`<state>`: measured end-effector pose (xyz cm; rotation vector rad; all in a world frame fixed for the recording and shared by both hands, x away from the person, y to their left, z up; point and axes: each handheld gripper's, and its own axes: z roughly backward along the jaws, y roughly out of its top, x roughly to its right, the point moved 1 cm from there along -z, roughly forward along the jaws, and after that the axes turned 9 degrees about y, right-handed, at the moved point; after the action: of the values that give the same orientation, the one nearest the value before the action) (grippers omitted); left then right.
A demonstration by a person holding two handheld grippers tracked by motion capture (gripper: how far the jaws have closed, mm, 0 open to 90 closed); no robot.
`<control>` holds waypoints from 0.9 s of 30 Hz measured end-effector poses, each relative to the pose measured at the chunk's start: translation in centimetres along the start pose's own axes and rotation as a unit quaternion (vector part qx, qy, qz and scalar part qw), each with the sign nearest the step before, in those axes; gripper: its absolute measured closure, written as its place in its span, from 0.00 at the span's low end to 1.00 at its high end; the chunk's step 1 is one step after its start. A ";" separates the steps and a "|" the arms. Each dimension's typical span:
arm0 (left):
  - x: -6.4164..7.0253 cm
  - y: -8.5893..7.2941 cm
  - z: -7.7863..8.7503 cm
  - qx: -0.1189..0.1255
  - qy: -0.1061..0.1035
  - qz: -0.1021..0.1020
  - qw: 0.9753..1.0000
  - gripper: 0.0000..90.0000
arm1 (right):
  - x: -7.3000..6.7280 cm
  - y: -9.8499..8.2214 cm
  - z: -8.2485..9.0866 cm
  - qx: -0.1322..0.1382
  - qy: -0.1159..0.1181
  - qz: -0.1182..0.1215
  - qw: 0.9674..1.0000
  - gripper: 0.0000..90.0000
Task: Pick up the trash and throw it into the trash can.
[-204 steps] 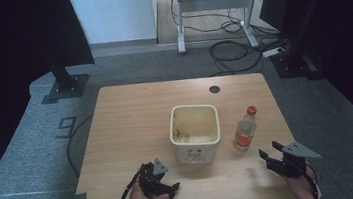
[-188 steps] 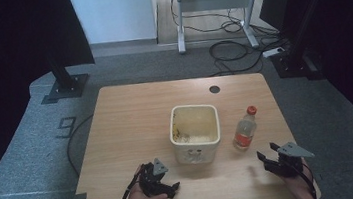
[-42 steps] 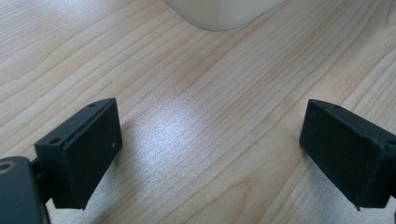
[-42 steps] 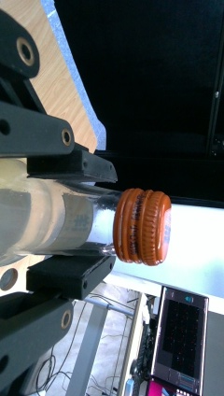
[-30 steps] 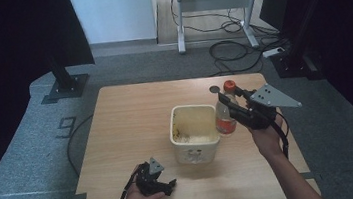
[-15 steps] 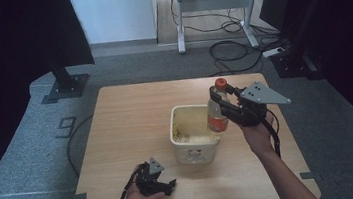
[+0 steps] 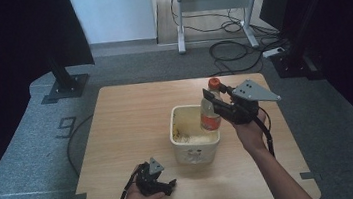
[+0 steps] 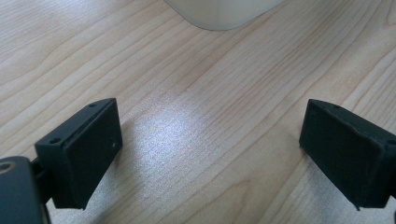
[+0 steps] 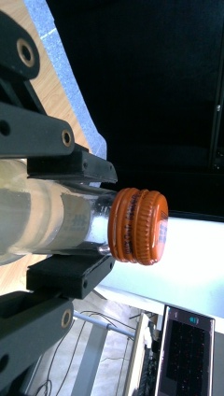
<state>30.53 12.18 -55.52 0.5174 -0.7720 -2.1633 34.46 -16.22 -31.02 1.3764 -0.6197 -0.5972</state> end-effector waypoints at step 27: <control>0.0 0.0 0.0 0.000 0.000 0.001 1.000 0.07 | -0.4 -1.6 -2.2 -0.029 0.004 -0.002 1.000 0.64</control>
<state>30.50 12.17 -55.51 0.5169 -0.7717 -2.1608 35.75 -14.55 -32.81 1.3260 -0.5882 -0.6076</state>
